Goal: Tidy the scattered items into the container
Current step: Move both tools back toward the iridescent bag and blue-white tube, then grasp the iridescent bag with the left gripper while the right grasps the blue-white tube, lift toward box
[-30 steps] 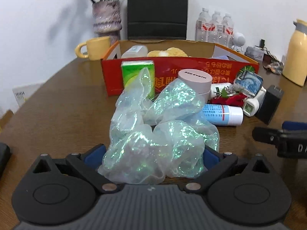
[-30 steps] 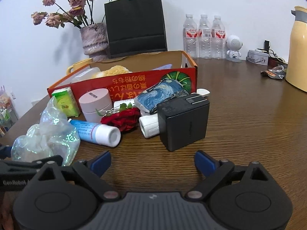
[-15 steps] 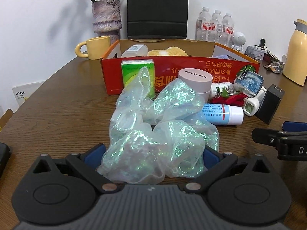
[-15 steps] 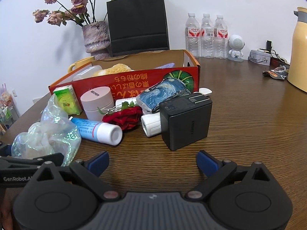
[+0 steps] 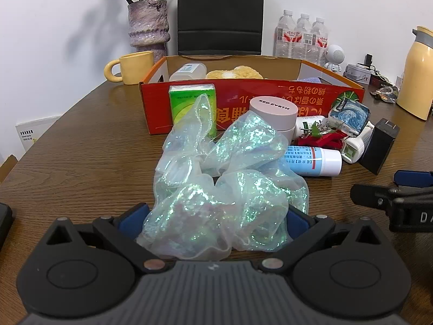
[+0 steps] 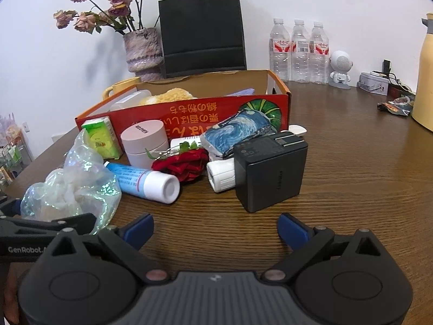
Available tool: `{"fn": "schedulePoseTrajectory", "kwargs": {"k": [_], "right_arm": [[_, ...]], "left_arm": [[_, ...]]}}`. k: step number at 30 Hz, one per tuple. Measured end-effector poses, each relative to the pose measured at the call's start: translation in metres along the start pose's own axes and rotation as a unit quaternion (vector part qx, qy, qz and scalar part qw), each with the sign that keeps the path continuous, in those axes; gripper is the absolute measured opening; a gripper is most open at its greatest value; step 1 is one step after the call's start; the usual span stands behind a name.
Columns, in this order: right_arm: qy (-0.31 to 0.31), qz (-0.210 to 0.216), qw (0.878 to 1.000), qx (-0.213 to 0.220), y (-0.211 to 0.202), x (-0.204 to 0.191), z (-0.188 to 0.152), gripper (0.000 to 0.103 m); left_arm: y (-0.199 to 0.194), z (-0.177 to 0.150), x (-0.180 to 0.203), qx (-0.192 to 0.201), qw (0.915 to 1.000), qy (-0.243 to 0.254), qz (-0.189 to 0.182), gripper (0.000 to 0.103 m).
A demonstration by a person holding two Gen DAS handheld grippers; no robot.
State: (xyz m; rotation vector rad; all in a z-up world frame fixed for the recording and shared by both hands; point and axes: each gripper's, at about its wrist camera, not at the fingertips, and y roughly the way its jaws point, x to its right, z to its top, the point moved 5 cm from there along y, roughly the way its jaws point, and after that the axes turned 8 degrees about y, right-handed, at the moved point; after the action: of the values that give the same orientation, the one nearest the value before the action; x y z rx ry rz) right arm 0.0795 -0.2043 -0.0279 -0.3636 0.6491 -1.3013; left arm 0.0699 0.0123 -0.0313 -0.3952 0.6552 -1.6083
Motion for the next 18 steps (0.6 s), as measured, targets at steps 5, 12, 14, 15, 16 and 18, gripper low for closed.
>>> {"fn": "schedulePoseTrajectory", "kwargs": {"k": [5,12,14,15,16,18], "right_arm": [[-0.062,0.045,0.997,-0.021,0.009,-0.018,0.003,0.092],[-0.145,0.080,0.986,-0.034,0.037,-0.040,0.021,0.081],[-0.162,0.079,0.983,-0.036,0.042,-0.044,0.024,0.080],[-0.171,0.084,0.981,-0.040,0.043,-0.047,0.025,0.075],[-0.177,0.089,0.979,-0.045,0.042,-0.051,0.025,0.067],[-0.185,0.098,0.976,-0.057,0.040,-0.058,0.025,0.058]], "left_arm": [[-0.001,-0.001,-0.002,-0.002,1.0000,-0.003,0.005,0.103],[-0.009,-0.002,-0.016,0.020,0.9997,-0.014,0.001,0.063],[-0.012,-0.002,-0.020,0.022,0.9996,-0.019,0.007,0.033],[-0.013,-0.002,-0.023,0.022,0.9994,-0.024,0.008,0.027],[-0.015,-0.002,-0.026,0.021,0.9992,-0.033,0.003,0.023],[-0.020,0.000,-0.032,0.026,0.9984,-0.050,-0.011,0.019]]}}
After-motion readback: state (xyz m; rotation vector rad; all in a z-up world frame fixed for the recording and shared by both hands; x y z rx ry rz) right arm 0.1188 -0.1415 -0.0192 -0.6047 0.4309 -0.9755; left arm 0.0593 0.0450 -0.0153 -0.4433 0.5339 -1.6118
